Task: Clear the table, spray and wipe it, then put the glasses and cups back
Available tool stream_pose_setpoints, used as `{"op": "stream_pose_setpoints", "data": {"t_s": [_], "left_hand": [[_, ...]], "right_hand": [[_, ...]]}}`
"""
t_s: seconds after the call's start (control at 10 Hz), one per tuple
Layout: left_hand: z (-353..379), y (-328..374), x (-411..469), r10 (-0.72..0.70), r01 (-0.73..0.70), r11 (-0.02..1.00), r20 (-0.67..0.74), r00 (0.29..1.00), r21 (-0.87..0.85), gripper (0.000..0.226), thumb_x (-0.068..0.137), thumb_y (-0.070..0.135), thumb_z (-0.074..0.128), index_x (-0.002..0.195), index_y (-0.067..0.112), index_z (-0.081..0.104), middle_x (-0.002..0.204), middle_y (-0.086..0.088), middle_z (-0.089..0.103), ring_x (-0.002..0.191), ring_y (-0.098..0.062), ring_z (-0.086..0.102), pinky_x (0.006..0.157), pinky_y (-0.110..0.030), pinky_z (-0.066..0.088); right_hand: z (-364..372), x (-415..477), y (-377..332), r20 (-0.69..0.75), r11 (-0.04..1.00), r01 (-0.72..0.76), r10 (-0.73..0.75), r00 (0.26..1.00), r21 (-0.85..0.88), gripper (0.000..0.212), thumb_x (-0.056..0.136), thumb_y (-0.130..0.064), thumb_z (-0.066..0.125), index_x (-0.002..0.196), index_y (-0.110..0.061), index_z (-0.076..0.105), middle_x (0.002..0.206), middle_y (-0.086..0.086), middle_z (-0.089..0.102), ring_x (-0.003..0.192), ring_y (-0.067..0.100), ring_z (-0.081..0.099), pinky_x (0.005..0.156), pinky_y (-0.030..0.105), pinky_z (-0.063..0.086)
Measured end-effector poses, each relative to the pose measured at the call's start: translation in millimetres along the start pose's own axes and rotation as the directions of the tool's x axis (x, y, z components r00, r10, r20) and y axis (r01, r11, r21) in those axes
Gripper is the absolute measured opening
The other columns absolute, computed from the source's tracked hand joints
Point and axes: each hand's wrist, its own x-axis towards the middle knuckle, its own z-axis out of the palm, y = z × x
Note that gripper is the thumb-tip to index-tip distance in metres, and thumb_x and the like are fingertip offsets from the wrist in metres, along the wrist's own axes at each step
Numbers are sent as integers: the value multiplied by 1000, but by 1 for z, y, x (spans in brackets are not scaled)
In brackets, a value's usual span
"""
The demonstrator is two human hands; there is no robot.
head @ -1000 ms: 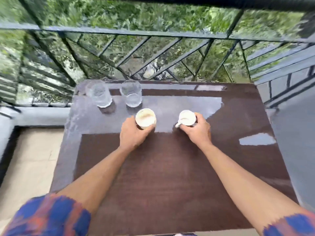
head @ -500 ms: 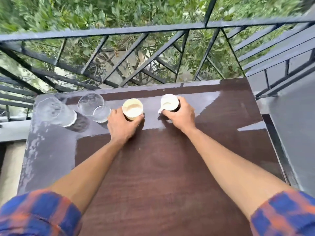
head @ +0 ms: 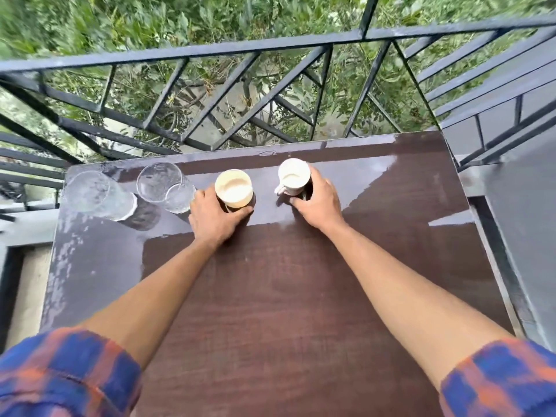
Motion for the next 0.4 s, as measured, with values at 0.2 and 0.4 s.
{"op": "stream_pose_setpoints", "data": {"t_s": [0.2, 0.4], "left_hand": [[-2, -26, -22, 55, -50, 996, 60, 997, -68, 86, 64, 50, 88, 136, 17, 53, 120, -11, 51, 118, -30, 47, 102, -43, 43], [-14, -66, -75, 134, -134, 991, 8, 991, 12, 58, 75, 43, 82, 127, 23, 64, 126, -5, 52, 120, -27, 49, 99, -45, 45]], "right_hand": [[3, -31, 13, -42, 999, 15, -16, 999, -28, 77, 89, -21, 77, 159, -20, 43, 152, 4, 58, 141, 29, 46, 113, 39, 40], [17, -87, 30, -86, 973, 49, -70, 994, -227, 43, 99, -29, 66, 142, -24, 64, 167, 1, 44, 153, 27, 38, 122, 51, 31]]}}
